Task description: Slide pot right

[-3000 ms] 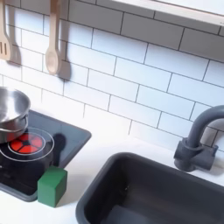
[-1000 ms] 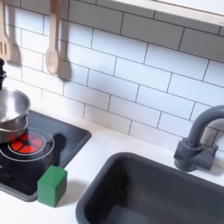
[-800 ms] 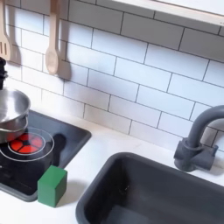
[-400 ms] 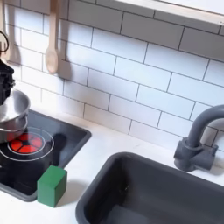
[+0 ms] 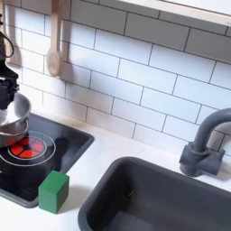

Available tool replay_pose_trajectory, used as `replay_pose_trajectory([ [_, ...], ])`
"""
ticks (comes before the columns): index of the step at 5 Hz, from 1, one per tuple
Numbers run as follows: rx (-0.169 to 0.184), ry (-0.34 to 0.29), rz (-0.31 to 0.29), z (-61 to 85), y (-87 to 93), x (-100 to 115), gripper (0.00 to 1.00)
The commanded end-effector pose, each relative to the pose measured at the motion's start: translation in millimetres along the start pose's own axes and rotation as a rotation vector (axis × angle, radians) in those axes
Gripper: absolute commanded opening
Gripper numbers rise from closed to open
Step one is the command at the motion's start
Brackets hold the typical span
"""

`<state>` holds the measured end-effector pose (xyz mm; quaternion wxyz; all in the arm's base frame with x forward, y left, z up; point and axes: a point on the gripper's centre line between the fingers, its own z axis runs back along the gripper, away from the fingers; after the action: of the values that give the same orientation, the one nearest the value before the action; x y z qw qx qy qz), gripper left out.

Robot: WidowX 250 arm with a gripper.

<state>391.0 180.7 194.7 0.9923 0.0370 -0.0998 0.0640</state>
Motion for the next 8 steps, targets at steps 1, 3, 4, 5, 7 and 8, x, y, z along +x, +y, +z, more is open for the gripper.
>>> replay_pose_trajectory([
  [1, 0.004, 0.025, -0.007, -14.2, 1.7, -3, 1.00],
  [3, 0.005, 0.041, -0.025, -21.1, 0.0, -5, 1.00],
  [4, 0.000, 0.047, -0.034, -24.5, -2.8, -6, 1.00],
  [5, -0.007, 0.054, -0.046, -25.9, -8.3, -7, 1.00],
  [7, -0.021, 0.087, -0.085, -34.8, -23.3, -13, 1.00],
  [8, -0.031, 0.095, -0.105, -37.7, -36.2, -12, 1.00],
])
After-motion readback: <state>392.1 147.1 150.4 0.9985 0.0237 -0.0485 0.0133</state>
